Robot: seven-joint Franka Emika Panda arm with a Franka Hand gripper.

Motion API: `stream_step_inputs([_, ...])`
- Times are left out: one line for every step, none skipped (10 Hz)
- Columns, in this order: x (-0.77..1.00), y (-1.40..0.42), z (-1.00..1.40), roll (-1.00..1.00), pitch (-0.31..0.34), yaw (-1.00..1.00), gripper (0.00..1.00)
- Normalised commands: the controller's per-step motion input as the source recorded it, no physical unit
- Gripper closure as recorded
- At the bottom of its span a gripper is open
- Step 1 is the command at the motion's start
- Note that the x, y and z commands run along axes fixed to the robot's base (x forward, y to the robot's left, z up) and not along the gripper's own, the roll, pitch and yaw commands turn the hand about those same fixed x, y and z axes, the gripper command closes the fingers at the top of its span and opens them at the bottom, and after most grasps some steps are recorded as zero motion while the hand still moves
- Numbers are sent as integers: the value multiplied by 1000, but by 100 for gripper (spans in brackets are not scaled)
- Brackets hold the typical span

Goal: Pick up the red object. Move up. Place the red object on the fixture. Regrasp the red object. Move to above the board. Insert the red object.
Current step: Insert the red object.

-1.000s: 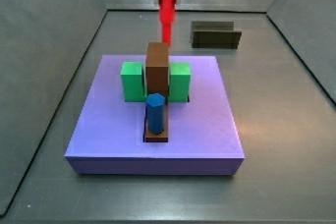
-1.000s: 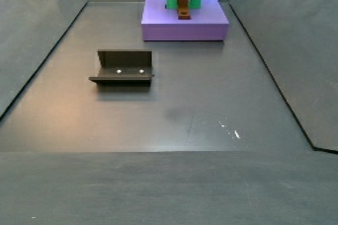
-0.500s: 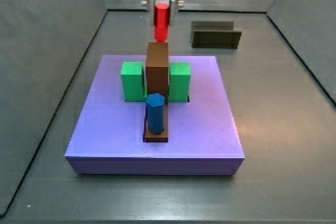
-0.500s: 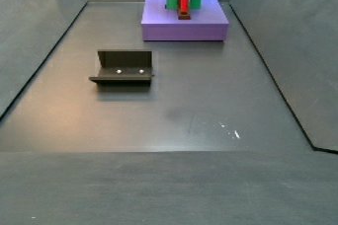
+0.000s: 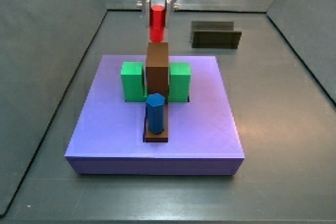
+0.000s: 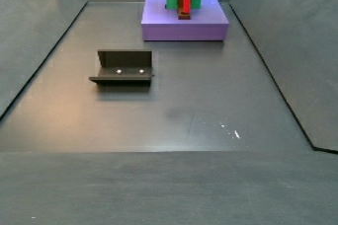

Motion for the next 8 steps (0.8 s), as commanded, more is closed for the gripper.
stream_step_inputs([83,0,0,-59,7,43,100])
stream_step_inputs([66,0,0,0,11,29,100])
stream_step_inputs([40,0,0,0,1,23,100])
stream_step_inputs([129,0,0,-13,0,89,100])
stream_step_inputs([137,0,-9,-31,0,100,100])
stream_step_inputs([106,0,-43,-44,0,83,100])
stream_step_inputs([86,0,-63,-51,0,57,100])
stream_step_inputs([29,0,-114,-50,0,23,100])
